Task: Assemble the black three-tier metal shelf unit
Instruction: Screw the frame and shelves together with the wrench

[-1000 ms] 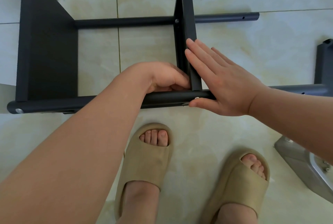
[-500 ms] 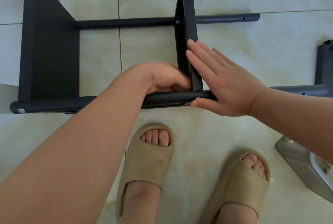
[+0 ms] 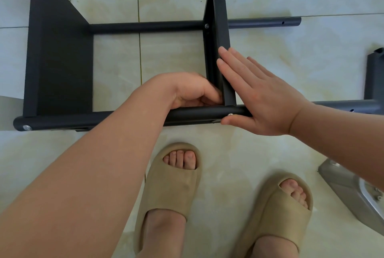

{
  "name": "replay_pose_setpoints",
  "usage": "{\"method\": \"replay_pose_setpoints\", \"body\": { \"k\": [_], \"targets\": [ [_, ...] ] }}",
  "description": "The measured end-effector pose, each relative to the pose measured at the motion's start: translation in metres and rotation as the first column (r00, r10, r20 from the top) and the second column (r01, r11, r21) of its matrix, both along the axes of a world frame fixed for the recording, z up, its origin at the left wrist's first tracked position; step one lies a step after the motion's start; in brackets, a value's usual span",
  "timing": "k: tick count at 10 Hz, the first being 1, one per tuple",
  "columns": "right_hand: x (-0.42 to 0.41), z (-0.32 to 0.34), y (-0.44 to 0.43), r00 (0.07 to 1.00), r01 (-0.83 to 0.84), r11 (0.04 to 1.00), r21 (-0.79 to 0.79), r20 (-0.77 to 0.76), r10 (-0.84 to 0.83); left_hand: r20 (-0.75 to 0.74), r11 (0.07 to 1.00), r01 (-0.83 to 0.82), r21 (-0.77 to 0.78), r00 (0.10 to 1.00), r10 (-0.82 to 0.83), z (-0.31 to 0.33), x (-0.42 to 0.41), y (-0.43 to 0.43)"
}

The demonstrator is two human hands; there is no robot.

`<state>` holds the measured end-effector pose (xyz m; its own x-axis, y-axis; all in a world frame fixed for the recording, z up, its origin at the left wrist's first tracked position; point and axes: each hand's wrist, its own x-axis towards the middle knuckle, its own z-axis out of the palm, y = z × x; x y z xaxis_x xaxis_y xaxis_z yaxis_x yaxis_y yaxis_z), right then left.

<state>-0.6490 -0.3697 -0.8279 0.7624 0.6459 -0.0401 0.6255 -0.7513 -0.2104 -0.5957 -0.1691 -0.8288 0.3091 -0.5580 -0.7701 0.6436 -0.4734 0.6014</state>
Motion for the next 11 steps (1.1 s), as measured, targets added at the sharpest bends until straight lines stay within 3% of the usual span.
{"method": "replay_pose_setpoints", "body": {
  "k": [1,3,5,7,10,11],
  "targets": [
    [-0.0004,-0.0001,-0.0001,1.000,0.001,1.000,-0.001,0.006,-0.001,-0.024,1.000,0.004,0.006,1.000,-0.004,-0.0002,-0.0003,-0.0002],
    [-0.0004,-0.0001,-0.0002,1.000,0.002,1.000,0.008,0.013,-0.002,0.081,1.000,0.009,0.030,0.997,-0.011,0.0001,-0.0017,-0.0022],
    [-0.0008,-0.0006,-0.0003,1.000,0.006,1.000,0.007,0.010,-0.006,-0.064,1.000,0.005,0.004,0.998,-0.004,0.0011,0.0006,0.0002],
    [-0.0005,-0.0002,-0.0003,1.000,0.006,1.000,0.007,0.008,-0.006,0.068,0.999,0.029,0.035,0.997,-0.031,0.0011,-0.0014,-0.0032],
    [-0.0009,0.0008,0.0000,1.000,0.007,1.000,0.005,0.001,-0.007,-0.043,1.000,0.014,0.022,0.999,-0.013,0.0020,-0.0002,-0.0014],
    [-0.0011,0.0011,0.0003,1.000,0.006,1.000,0.004,0.001,-0.006,0.056,0.999,0.013,0.045,0.998,-0.016,0.0012,-0.0009,-0.0035]
  ]
}}
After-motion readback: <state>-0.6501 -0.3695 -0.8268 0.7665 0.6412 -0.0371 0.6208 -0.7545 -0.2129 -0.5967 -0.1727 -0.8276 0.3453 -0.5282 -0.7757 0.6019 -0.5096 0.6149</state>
